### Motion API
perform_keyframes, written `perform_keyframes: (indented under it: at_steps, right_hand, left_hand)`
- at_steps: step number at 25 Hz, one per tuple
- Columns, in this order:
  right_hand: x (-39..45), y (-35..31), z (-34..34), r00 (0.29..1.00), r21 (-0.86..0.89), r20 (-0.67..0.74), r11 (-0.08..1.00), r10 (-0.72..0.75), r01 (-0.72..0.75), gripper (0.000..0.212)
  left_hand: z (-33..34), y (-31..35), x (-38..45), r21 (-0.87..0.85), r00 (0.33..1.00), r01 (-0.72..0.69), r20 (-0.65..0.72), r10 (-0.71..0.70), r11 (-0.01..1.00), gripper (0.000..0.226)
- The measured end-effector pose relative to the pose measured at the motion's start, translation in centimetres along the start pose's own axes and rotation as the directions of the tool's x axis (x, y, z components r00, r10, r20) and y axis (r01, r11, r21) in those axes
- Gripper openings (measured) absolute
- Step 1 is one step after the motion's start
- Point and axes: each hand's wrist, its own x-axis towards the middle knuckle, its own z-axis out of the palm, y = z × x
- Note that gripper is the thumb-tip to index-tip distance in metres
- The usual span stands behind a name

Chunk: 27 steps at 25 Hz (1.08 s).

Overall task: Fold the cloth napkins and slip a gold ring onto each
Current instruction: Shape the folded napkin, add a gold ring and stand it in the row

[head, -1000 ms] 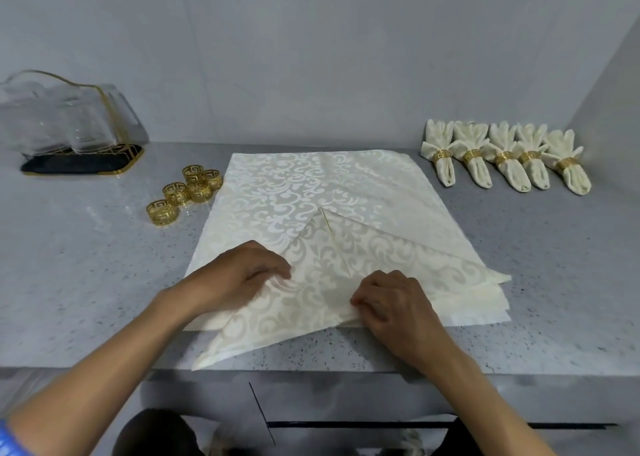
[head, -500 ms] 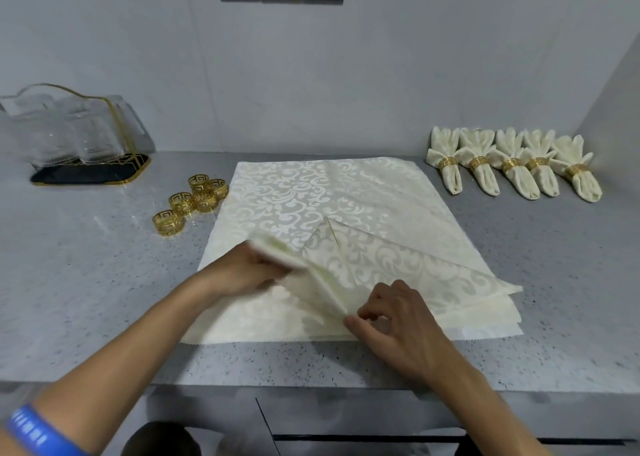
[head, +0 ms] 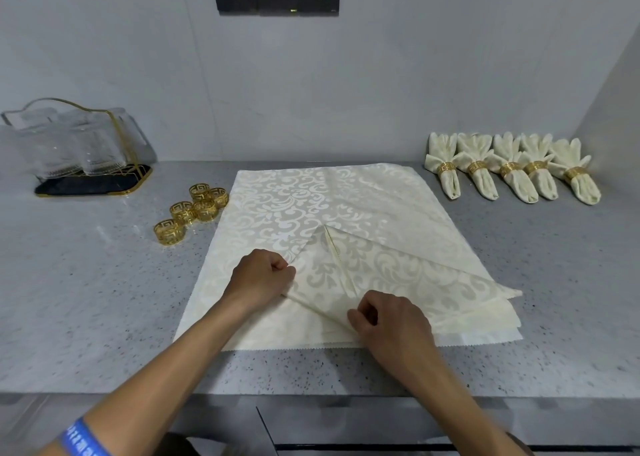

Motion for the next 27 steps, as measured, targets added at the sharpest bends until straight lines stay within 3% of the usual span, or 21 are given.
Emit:
perform_keyframes:
  at_steps: [4,6,7,9,11,15,17,20,22,27]
  right_hand:
    - [0.1,-0.1,0.4,0.998,-0.016,-0.056,1.0,0.002,-0.003,0.018]
    - [0.2,-0.1,0.5,0.997,-0.034,-0.078,0.999,-0.004,0.001,0.017]
    - [0.2,-0.1,0.6,0.996,-0.038,-0.091,0.999,-0.012,0.009,0.017]
    - [0.0,-0.2,0.8,0.994,-0.048,-0.107,0.999,-0.026,0.021,0.018]
    - [0.1,-0.2,0.2,0.997,-0.034,-0.073,0.999,-0.036,0.034,0.02]
    - [2.6,3.0,-4.6,0.995,0.033,-0.067,0.997,-0.069,0.071,0.015]
    - [4.5,6.7,-8.1,0.998,-0.07,-0.059,0.997,-0.024,0.02,0.012]
    - [6.2,12.0,-11.7,0.983,-0.283,0.125,0.955,0.131,-0.092,0.029]
    - [6.6,13.8,-12.4,0.948,-0.238,0.25,0.961,0.198,-0.138,0.024]
    - [6.5,14.5,-14.4,0.866,-0.011,0.48,0.989,0.136,-0.148,0.028]
  left_hand:
    - [0.2,0.4,-0.7,0.137,0.988,-0.083,-0.117,0.099,0.987,0.011]
    - [0.9,0.2,-2.1,0.357,0.907,-0.308,-0.17,0.385,0.882,0.014]
    - [1.7,0.2,-3.1,0.407,0.842,-0.434,-0.134,0.523,0.804,0.012]
    - [3.6,0.7,-5.3,0.401,0.757,-0.607,0.025,0.653,0.687,0.014]
    - [5.6,1.0,-6.6,0.379,0.726,-0.661,0.106,0.68,0.647,0.023]
    - [6.9,1.7,-6.9,0.497,0.623,-0.694,0.051,0.781,0.521,0.022]
    - [7.2,2.3,-7.3,0.501,0.598,-0.71,0.06,0.799,0.494,0.027]
    - [8.2,3.2,-7.5,0.527,0.604,-0.705,0.095,0.791,0.474,0.038]
    - [8.8,3.2,-7.4,0.544,0.613,-0.693,0.1,0.784,0.472,0.036]
    - [8.0,2.5,-7.6,0.502,0.624,-0.704,0.1,0.775,0.502,0.035]
